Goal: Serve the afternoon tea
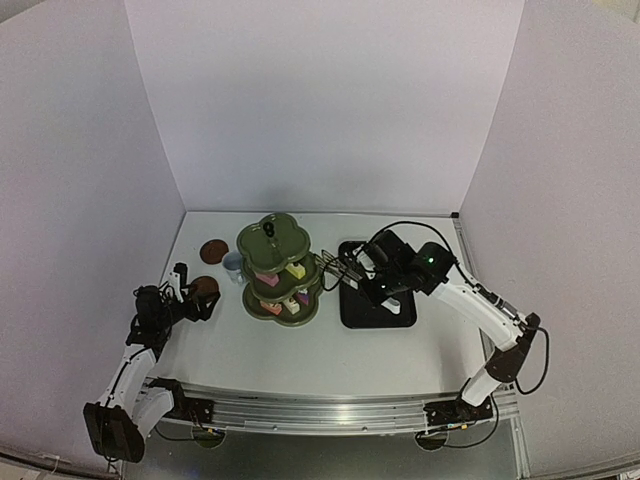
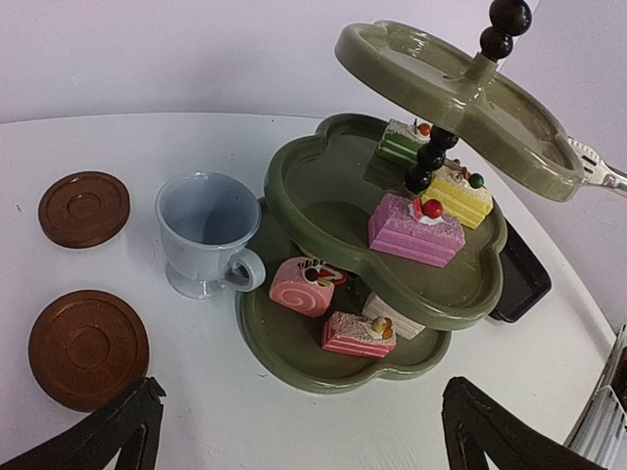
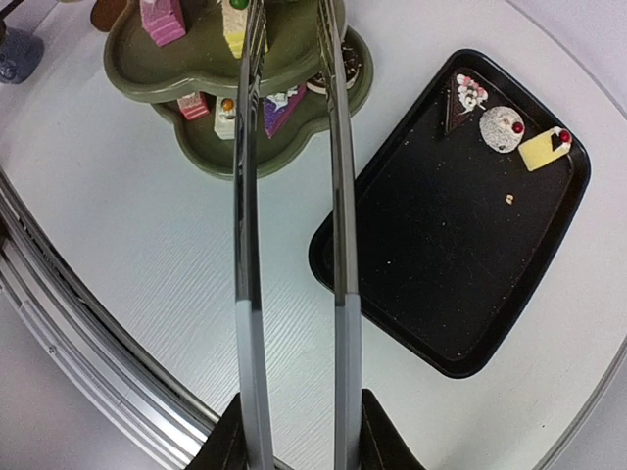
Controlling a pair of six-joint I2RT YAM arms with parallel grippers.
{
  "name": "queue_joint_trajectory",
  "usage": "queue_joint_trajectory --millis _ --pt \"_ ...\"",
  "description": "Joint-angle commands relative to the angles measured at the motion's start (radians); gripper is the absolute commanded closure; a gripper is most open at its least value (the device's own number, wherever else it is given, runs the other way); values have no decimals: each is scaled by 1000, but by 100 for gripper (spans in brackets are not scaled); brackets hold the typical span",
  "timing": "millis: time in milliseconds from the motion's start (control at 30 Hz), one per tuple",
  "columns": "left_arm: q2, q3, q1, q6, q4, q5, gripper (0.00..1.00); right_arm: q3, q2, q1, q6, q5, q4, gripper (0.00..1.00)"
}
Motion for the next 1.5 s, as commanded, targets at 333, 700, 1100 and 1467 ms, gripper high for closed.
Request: queue_joint_trajectory --millis 333,700,1100,1467 --pt "28 61 1 17 25 28 0 -247 -103 -247 252 176 90 72" --pt "7 62 1 34 5 10 0 -325 76 -409 246 20 299 72" --pt "26 67 1 45 5 5 0 -331 174 -447 233 -27 360 71" --pt "40 70 1 47 6 5 0 -340 179 -450 271 0 356 71"
